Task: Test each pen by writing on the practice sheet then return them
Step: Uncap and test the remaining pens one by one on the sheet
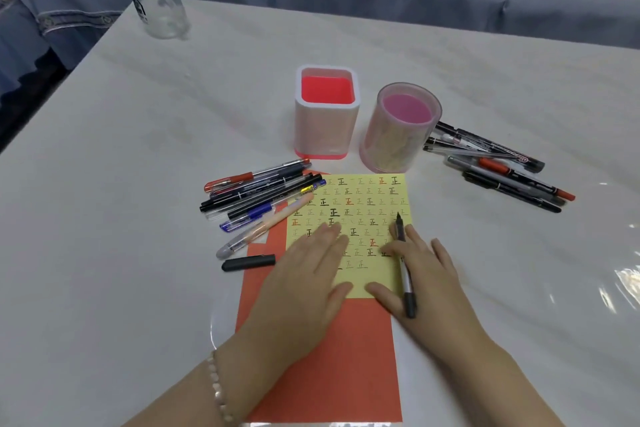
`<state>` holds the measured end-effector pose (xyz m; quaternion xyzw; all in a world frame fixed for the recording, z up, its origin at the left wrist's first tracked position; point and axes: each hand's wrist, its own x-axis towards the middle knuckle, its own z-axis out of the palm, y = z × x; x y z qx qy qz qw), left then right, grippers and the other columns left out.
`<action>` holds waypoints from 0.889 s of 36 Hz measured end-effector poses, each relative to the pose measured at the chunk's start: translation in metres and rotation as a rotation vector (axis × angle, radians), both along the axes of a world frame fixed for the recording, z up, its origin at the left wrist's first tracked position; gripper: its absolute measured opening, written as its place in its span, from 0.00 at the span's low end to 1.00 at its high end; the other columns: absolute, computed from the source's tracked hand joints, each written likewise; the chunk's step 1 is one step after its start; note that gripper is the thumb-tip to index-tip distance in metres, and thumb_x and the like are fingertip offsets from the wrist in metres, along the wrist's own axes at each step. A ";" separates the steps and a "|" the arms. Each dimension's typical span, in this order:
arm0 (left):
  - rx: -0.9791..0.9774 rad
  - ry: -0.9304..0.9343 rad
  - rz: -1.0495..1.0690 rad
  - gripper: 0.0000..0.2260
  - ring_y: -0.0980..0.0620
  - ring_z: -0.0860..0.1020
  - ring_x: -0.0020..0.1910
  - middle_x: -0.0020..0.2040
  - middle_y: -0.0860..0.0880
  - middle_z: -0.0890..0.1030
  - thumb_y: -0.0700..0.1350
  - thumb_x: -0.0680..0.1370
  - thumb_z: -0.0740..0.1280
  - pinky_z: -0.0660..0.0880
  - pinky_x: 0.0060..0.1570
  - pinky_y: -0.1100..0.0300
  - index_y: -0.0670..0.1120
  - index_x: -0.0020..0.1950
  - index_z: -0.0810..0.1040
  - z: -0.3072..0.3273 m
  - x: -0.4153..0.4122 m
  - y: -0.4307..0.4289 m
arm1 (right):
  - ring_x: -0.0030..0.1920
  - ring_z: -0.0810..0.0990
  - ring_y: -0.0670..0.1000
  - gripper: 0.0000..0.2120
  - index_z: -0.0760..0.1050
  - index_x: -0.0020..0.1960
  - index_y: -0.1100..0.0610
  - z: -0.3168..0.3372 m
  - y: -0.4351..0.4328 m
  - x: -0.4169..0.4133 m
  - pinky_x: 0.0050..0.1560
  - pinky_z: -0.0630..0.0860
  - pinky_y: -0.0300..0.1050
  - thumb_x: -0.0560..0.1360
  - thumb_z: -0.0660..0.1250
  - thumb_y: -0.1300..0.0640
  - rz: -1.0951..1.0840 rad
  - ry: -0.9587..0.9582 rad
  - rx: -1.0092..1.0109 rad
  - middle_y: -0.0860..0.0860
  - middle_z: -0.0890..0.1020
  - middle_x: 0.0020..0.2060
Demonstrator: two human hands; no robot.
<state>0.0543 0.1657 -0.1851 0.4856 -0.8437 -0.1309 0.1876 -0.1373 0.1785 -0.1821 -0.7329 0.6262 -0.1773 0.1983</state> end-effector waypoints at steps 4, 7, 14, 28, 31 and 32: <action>0.065 -0.106 -0.023 0.25 0.47 0.67 0.70 0.70 0.45 0.70 0.57 0.76 0.56 0.58 0.71 0.53 0.47 0.68 0.71 -0.007 -0.013 -0.009 | 0.62 0.72 0.46 0.19 0.73 0.54 0.49 0.010 0.005 0.000 0.70 0.60 0.49 0.72 0.54 0.39 -0.129 -0.190 -0.099 0.36 0.74 0.58; 0.081 -0.132 -0.012 0.25 0.46 0.67 0.69 0.69 0.45 0.71 0.60 0.75 0.55 0.57 0.68 0.49 0.50 0.67 0.73 -0.012 -0.016 -0.015 | 0.48 0.78 0.39 0.18 0.72 0.50 0.44 0.028 0.008 0.005 0.49 0.72 0.30 0.73 0.52 0.35 -0.288 -0.519 -0.140 0.40 0.82 0.45; 0.090 -0.119 0.008 0.26 0.48 0.63 0.72 0.71 0.48 0.68 0.63 0.74 0.54 0.53 0.68 0.48 0.53 0.68 0.72 -0.015 -0.016 -0.016 | 0.48 0.83 0.47 0.14 0.81 0.44 0.39 0.039 -0.006 -0.002 0.51 0.77 0.37 0.70 0.61 0.33 -0.449 -0.827 0.005 0.48 0.85 0.44; 0.071 -0.012 0.034 0.28 0.50 0.63 0.72 0.71 0.49 0.69 0.65 0.71 0.57 0.53 0.69 0.48 0.53 0.66 0.74 -0.016 -0.017 -0.016 | 0.22 0.62 0.45 0.19 0.60 0.26 0.61 0.018 -0.023 0.042 0.24 0.62 0.31 0.71 0.65 0.69 -0.769 -0.890 -0.133 0.54 0.63 0.21; 0.059 -0.006 0.039 0.29 0.50 0.63 0.72 0.71 0.49 0.69 0.66 0.70 0.58 0.54 0.69 0.48 0.53 0.66 0.75 -0.017 -0.018 -0.016 | 0.21 0.59 0.43 0.20 0.58 0.26 0.58 0.013 -0.021 0.046 0.24 0.60 0.27 0.69 0.62 0.72 -0.780 -0.824 -0.176 0.46 0.59 0.19; 0.058 -0.005 0.040 0.29 0.50 0.63 0.72 0.71 0.49 0.68 0.66 0.70 0.58 0.54 0.69 0.48 0.53 0.66 0.74 -0.017 -0.018 -0.016 | 0.21 0.59 0.43 0.20 0.58 0.26 0.58 0.013 -0.021 0.047 0.24 0.61 0.27 0.69 0.62 0.72 -0.777 -0.813 -0.188 0.47 0.59 0.19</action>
